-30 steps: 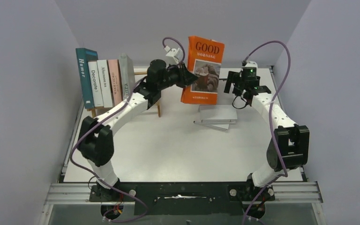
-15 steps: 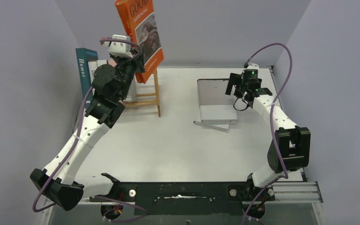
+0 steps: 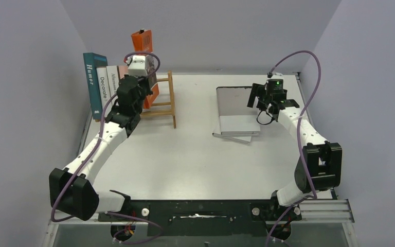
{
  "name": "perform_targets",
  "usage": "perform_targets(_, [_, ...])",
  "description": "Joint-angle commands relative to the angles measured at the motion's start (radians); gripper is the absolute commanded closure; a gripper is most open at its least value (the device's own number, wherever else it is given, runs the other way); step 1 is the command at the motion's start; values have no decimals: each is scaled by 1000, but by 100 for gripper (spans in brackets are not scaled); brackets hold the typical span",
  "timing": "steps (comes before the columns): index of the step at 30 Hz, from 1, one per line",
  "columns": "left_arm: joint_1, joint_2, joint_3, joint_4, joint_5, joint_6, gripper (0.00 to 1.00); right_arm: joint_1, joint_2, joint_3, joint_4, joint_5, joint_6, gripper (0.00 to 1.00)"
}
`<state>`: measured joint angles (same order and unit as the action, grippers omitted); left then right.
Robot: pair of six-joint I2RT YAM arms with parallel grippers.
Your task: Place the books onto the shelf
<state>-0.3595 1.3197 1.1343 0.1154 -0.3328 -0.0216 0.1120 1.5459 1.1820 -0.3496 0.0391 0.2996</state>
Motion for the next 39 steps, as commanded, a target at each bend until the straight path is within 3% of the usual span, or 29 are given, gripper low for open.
perform_targets(1, [16, 5, -16, 138, -19, -4, 100, 3, -47, 3, 34, -6, 4, 2])
perform_targets(10, [22, 66, -107, 211, -53, -23, 100, 8, -46, -1, 33, -5, 4, 2])
perform_targets(23, [24, 140, -88, 174, -90, -47, 100, 14, -35, 0, 36, -13, 6, 2])
perform_targets(24, [24, 148, -81, 166, -91, -49, 97, 14, -34, 2, 35, -13, 5, 2])
perform_targets(25, [22, 154, -72, 156, -97, -52, 84, 14, -34, 2, 34, -13, 5, 2])
perform_targets(27, [23, 164, -55, 138, -101, -57, 76, 14, -35, 2, 34, -11, 4, 2])
perform_targets(29, [23, 163, -41, 125, -117, -56, 56, 13, -35, 1, 34, -11, 4, 2])
perform_targets(31, [24, 157, -28, 113, -125, -55, 45, 14, -34, 0, 34, -12, 4, 2])
perform_targets(33, [22, 145, -16, 107, -142, -51, 38, 14, -31, 0, 35, -13, 6, 2])
perform_targets(39, [15, 78, 61, 57, -153, -42, 37, 16, -21, 10, 37, -16, 6, 2])
